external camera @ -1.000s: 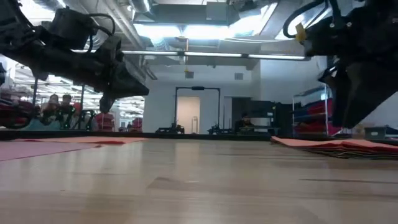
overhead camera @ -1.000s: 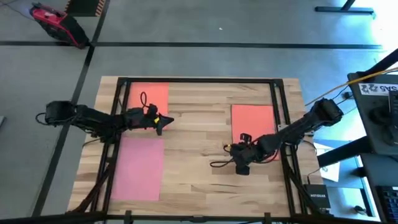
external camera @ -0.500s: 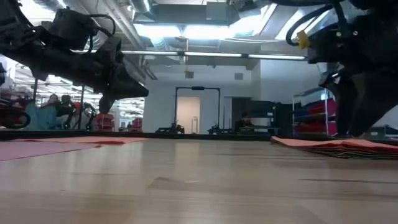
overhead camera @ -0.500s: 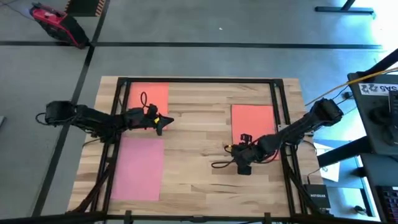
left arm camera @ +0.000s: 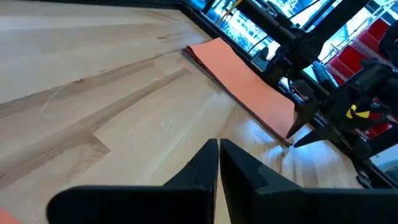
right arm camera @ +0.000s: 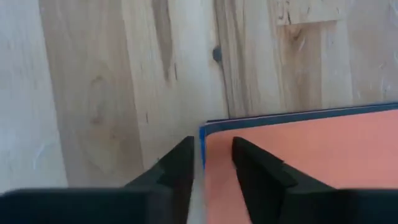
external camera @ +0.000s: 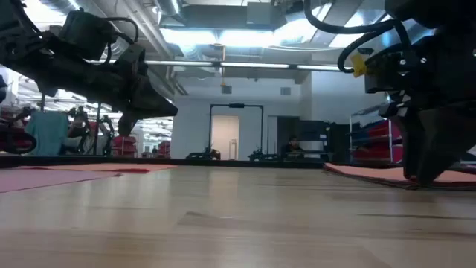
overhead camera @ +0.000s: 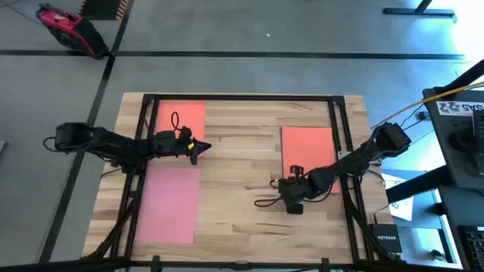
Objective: Organize paper
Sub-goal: Stack the orange color paper on top of the other orange color paper
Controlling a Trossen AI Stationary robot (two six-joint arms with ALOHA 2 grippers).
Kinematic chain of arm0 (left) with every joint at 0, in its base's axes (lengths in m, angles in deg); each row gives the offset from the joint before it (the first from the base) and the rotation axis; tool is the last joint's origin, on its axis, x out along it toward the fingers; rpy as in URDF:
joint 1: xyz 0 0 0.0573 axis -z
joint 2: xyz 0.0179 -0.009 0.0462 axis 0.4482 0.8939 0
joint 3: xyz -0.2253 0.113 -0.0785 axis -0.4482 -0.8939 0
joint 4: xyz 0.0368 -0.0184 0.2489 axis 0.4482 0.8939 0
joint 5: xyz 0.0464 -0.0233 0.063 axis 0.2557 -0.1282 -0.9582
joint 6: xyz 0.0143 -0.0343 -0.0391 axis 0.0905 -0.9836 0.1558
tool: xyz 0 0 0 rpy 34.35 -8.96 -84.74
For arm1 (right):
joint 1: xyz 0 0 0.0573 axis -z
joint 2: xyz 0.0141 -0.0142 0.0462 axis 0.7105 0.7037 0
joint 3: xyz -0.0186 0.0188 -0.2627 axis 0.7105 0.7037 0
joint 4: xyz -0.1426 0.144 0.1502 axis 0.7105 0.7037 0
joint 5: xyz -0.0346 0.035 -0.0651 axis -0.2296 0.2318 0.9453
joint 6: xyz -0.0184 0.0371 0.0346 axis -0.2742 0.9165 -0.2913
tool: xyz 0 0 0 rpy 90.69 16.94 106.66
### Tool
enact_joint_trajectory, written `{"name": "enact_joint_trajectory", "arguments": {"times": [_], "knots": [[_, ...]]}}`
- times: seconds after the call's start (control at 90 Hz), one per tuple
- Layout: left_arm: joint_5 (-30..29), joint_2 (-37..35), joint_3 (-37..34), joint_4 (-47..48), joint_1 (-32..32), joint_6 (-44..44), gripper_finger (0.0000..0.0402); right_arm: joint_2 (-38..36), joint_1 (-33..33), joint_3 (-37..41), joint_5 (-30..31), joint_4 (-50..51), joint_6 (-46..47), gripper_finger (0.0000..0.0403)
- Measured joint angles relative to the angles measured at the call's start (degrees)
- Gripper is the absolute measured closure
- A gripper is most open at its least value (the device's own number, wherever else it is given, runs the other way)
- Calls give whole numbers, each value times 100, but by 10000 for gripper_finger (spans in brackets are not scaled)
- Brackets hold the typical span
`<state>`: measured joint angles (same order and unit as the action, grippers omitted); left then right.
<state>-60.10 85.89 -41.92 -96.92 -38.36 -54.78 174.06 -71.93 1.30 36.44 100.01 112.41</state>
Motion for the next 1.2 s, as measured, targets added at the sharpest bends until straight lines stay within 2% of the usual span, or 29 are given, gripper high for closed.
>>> {"name": "enact_joint_trajectory", "arguments": {"times": [0.044, 0.1, 0.278, 0.444, 0.633, 0.8, 1.011, 1.2], "knots": [[0, 0, 0, -1, 0, -6, 402, -3, 0, -39, -68, 101, -2, 378], [0, 0, 0, -4, 0, -40, 402, -3, 0, -131, -128, 271, -28, 394], [54, -2, 0, -25, 0, -147, 402, -5, 2, -590, -311, 747, -61, 395], [417, 0, 0, -43, 0, -203, 402, -7, 4, -1266, -402, 1194, -72, 401], [726, 0, 0, -41, 0, -22, 402, -7, 125, -1988, 15, 1604, -77, 402], [780, -2, 0, -23, -7, 167, 402, -11, 749, -2222, 365, 1520, -296, 402], [785, -53, 0, -295, 1, -583, 402, 6, 1778, -2334, 353, 469, -1505, 403], [788, -448, 9, -589, 4, -1086, 402, 8, 2593, -2511, 143, -142, -2222, 403]]}}
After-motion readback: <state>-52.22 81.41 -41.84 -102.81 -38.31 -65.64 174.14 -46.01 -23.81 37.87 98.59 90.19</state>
